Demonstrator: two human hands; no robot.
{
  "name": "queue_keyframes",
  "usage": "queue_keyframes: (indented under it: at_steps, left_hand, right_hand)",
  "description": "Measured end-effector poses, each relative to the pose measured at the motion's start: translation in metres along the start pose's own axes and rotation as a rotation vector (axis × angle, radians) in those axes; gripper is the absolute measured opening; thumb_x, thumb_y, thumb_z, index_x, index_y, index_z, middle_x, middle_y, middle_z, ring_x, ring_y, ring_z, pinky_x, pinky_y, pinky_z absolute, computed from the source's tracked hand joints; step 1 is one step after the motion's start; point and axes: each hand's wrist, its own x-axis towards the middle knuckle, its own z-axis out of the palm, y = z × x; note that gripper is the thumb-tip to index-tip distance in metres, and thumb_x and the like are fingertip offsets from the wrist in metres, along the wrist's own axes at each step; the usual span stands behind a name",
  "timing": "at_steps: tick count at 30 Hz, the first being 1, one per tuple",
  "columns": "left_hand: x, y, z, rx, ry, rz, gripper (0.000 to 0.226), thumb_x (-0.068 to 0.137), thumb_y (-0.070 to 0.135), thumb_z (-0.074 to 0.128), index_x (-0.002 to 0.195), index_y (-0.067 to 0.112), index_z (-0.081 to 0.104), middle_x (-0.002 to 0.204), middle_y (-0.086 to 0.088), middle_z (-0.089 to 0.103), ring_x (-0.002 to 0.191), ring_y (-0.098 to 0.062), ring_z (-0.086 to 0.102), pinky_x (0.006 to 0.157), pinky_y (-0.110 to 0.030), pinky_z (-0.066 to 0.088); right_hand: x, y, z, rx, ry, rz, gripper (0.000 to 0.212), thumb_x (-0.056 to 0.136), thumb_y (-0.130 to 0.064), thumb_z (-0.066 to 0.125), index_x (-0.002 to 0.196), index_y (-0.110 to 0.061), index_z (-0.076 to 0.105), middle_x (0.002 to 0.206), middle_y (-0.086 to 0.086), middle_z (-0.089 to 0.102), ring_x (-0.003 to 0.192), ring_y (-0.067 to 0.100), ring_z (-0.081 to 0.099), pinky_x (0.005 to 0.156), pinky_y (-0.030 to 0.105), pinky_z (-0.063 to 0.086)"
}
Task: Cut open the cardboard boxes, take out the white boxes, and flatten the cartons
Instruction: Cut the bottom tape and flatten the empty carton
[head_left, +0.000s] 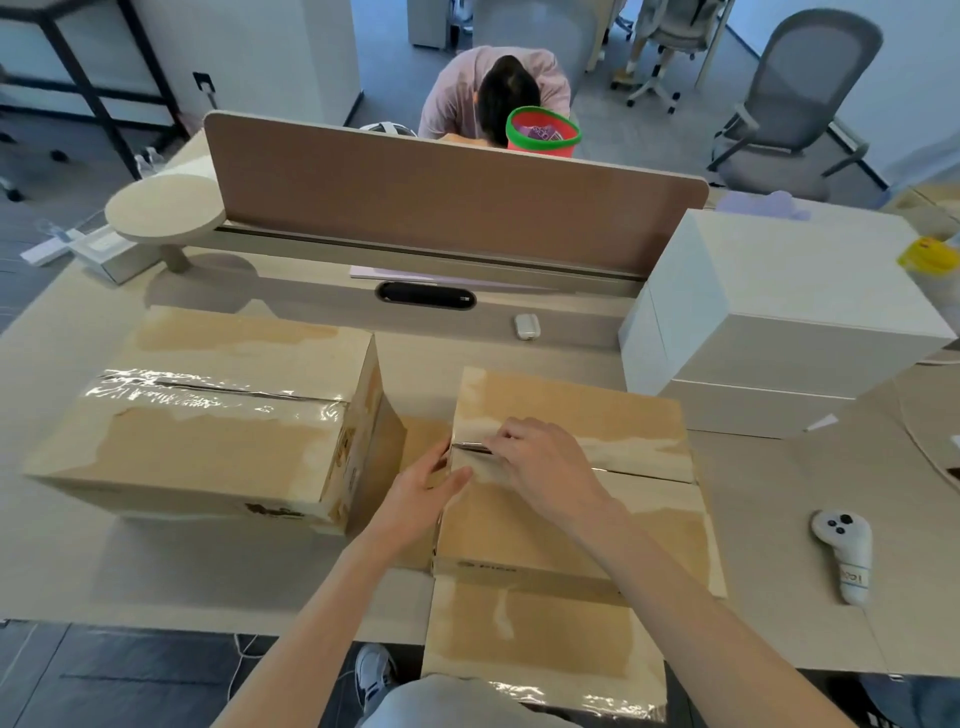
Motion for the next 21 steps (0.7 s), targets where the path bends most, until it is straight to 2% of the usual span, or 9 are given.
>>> queue_keyframes:
  at_steps: [5,9,11,13,15,18,21]
  left_hand:
    - [0.0,0.0,0.001,-0.014,0.009,-0.004,0.063,0.092,0.044,0.06,0.148,0.032,0.034,0.131,0.017,0.053,0.126,0.0,0.045,0.107,-0.029,0.039]
    - [0.001,-0.003,0.0,-0.005,0.008,-0.001,0.067,0.089,0.048,0.061,0.149,0.033,0.034,0.136,0.015,0.053,0.127,0.0,0.045,0.11,-0.034,0.04]
    - [0.002,-0.005,0.0,0.005,0.01,0.002,0.067,0.089,0.049,0.062,0.148,0.033,0.036,0.136,0.013,0.054,0.126,0.001,0.046,0.109,-0.035,0.041]
    - [0.002,-0.004,-0.001,0.012,0.007,-0.001,0.066,0.089,0.049,0.061,0.148,0.032,0.037,0.136,0.012,0.055,0.126,0.0,0.047,0.108,-0.036,0.042]
    - [0.002,-0.002,-0.001,0.032,0.007,-0.005,0.066,0.09,0.049,0.061,0.148,0.032,0.036,0.137,0.011,0.054,0.126,-0.001,0.046,0.107,-0.034,0.042]
    - [0.0,0.0,0.0,0.067,0.022,0.027,0.066,0.092,0.045,0.061,0.15,0.032,0.032,0.14,0.017,0.046,0.128,0.002,0.04,0.107,-0.025,0.036]
    - [-0.001,0.001,0.0,0.067,0.029,0.065,0.067,0.093,0.04,0.061,0.15,0.034,0.028,0.144,0.018,0.042,0.135,0.0,0.035,0.112,-0.03,0.034]
  right_hand:
    - [0.004,-0.007,-0.01,-0.126,-0.062,-0.045,0.022,0.071,-0.007,0.068,0.091,-0.015,0.072,0.085,0.001,0.062,0.075,0.025,0.06,0.06,0.035,0.048]
    - [0.009,-0.009,-0.014,-0.251,-0.113,-0.074,0.03,0.046,-0.002,0.08,0.068,-0.017,0.066,0.07,-0.001,0.056,0.054,0.021,0.055,0.047,0.026,0.037]
    - [0.014,-0.011,-0.018,-0.271,-0.119,-0.101,0.029,0.044,-0.002,0.081,0.062,-0.016,0.064,0.067,-0.001,0.054,0.049,0.021,0.052,0.044,0.026,0.035]
    - [0.019,-0.016,-0.026,-0.288,-0.212,-0.131,0.021,0.059,-0.002,0.077,0.074,-0.013,0.068,0.078,0.002,0.056,0.06,0.024,0.057,0.049,0.03,0.039]
    - [0.024,-0.016,-0.031,-0.318,-0.249,-0.157,0.02,0.081,0.0,0.06,0.097,-0.009,0.068,0.098,0.005,0.056,0.083,0.029,0.059,0.062,0.036,0.043]
    - [0.028,-0.016,-0.041,-0.333,-0.283,-0.181,0.024,0.087,0.001,0.051,0.104,-0.008,0.065,0.104,0.005,0.055,0.092,0.03,0.058,0.063,0.036,0.036]
    - [0.028,-0.013,-0.046,-0.357,-0.303,-0.195,0.024,0.086,0.001,0.052,0.103,-0.01,0.065,0.103,0.004,0.056,0.092,0.028,0.058,0.062,0.034,0.03]
